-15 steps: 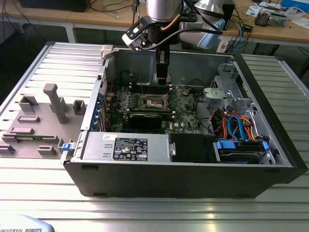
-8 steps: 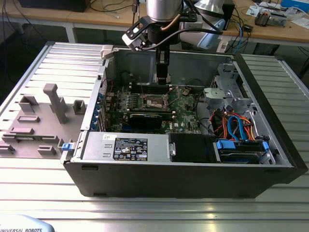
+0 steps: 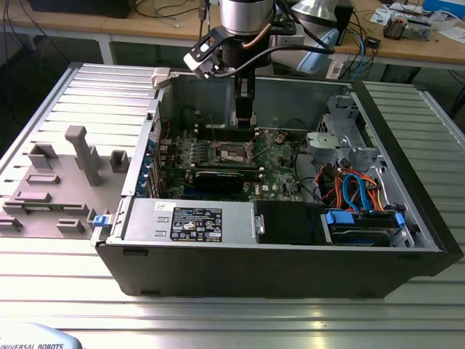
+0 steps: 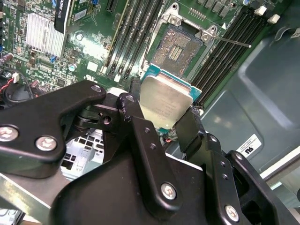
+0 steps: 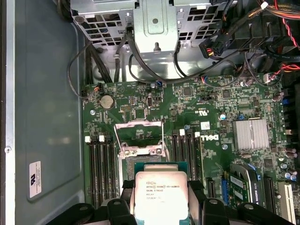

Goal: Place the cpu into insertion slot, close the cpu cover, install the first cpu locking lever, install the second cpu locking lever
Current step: 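Place the cpu into insertion slot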

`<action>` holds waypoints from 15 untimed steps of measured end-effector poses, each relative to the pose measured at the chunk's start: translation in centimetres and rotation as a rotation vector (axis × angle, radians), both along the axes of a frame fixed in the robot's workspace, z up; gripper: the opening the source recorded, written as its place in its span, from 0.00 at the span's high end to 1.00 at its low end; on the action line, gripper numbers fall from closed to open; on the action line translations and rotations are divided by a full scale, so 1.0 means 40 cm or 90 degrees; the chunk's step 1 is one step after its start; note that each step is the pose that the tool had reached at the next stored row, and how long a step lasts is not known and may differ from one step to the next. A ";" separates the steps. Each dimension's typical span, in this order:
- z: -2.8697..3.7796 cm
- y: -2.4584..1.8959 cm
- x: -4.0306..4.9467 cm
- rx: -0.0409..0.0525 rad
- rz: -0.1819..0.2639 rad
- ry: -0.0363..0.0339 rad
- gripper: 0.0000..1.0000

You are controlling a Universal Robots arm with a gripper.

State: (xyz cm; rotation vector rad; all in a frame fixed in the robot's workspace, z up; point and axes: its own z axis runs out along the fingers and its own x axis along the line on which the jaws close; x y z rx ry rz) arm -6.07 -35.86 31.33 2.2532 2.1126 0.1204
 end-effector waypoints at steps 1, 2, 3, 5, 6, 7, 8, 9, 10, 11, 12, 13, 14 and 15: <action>-0.002 0.001 0.000 0.0001 0.000 0.0000 0.46; -0.004 0.002 0.000 0.0001 0.000 -0.0001 0.46; -0.005 0.002 0.000 0.0001 0.000 0.0000 0.46; -0.008 0.003 0.000 -0.0001 0.000 0.0001 0.46; -0.010 0.003 -0.001 0.0000 0.000 0.0000 0.46; -0.012 0.004 -0.001 0.0000 0.000 0.0000 0.46; -0.013 0.004 -0.001 0.0000 0.000 0.0000 0.46; -0.014 0.004 -0.001 0.0000 0.000 0.0000 0.46; -0.015 0.004 -0.002 0.0000 0.000 0.0000 0.46; -0.016 0.004 -0.002 0.0000 0.000 0.0000 0.46; -0.018 0.005 -0.002 0.0000 0.000 0.0000 0.46; -0.019 0.005 -0.002 0.0000 0.000 0.0000 0.46; -0.020 0.005 -0.002 0.0000 0.000 0.0000 0.46; -0.021 0.005 -0.003 0.0000 0.000 0.0000 0.46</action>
